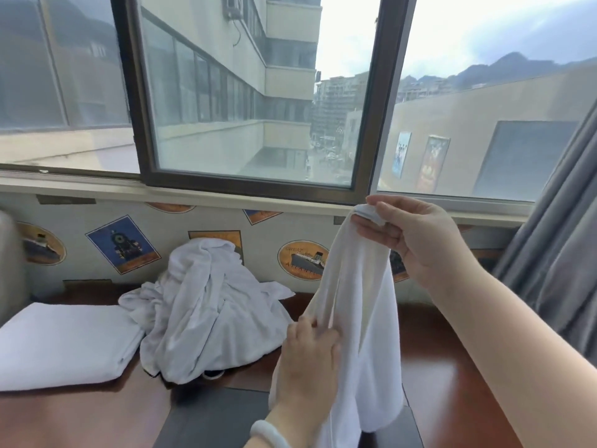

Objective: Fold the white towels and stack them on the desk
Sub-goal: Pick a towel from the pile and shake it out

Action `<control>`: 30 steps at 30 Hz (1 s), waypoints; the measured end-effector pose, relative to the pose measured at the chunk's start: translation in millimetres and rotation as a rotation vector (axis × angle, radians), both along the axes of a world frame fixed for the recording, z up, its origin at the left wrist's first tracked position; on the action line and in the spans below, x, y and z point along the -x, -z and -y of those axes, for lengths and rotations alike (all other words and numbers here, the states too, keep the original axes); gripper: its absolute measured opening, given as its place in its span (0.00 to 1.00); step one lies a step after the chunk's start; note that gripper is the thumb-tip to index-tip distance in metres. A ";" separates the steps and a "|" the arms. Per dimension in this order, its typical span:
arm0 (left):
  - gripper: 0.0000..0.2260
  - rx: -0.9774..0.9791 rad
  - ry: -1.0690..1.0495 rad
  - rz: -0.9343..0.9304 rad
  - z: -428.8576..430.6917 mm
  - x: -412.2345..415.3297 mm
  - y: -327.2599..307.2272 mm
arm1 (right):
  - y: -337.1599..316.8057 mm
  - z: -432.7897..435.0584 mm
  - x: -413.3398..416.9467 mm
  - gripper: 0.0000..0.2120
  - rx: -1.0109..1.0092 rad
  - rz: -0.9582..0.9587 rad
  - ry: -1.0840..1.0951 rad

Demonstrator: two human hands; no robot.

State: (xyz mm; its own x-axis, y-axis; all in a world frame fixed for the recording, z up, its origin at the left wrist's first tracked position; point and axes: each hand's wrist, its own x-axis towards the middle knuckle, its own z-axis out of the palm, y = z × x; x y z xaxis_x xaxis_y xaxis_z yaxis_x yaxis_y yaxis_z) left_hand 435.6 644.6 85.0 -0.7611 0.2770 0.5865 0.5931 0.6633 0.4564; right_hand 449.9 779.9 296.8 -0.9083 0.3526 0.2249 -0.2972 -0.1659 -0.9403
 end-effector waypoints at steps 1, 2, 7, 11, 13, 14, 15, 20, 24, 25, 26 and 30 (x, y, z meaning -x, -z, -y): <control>0.08 -0.017 -0.001 0.022 2.8 1.4 5.6 | -0.8 1.4 -2.9 0.07 0.004 0.012 0.024; 0.08 -0.019 0.003 0.074 6.0 2.6 9.7 | -1.2 1.9 -6.0 0.07 0.004 0.023 0.044; 0.18 -0.117 -0.059 0.277 22.7 3.2 4.2 | -2.3 -7.3 -25.4 0.06 -0.041 0.056 0.075; 0.08 -0.013 0.054 0.365 18.2 -5.2 3.2 | -5.9 -23.5 -40.0 0.06 -0.056 0.066 0.069; 0.10 0.039 0.124 0.380 9.4 -15.2 10.3 | -7.5 -37.0 -46.4 0.06 -0.051 0.064 0.069; 0.11 0.057 0.115 0.428 4.9 -19.6 14.4 | -7.9 -44.6 -49.6 0.06 -0.043 0.064 0.067; 0.13 0.100 0.074 0.462 -0.4 -24.6 19.2 | -8.2 -53.0 -53.2 0.06 -0.033 0.064 0.063; 0.18 0.260 -0.088 0.473 -27.1 -53.3 18.5 | -5.4 -94.9 -71.7 0.06 0.002 0.060 0.026; 0.18 0.216 -0.042 0.470 -58.6 -69.7 13.2 | -3.5 -122.8 -83.0 0.07 0.014 0.055 -0.020; 0.18 0.207 -0.051 0.482 -66.2 -73.3 10.7 | -3.6 -128.3 -85.1 0.07 0.011 0.057 -0.032; 0.18 0.212 -0.059 0.497 -73.6 -77.4 9.5 | -3.5 -133.7 -86.7 0.07 0.007 0.060 -0.040; 0.09 0.012 -0.061 0.598 -91.9 -90.7 18.7 | -2.3 -151.8 -90.3 0.07 -0.022 0.083 -0.063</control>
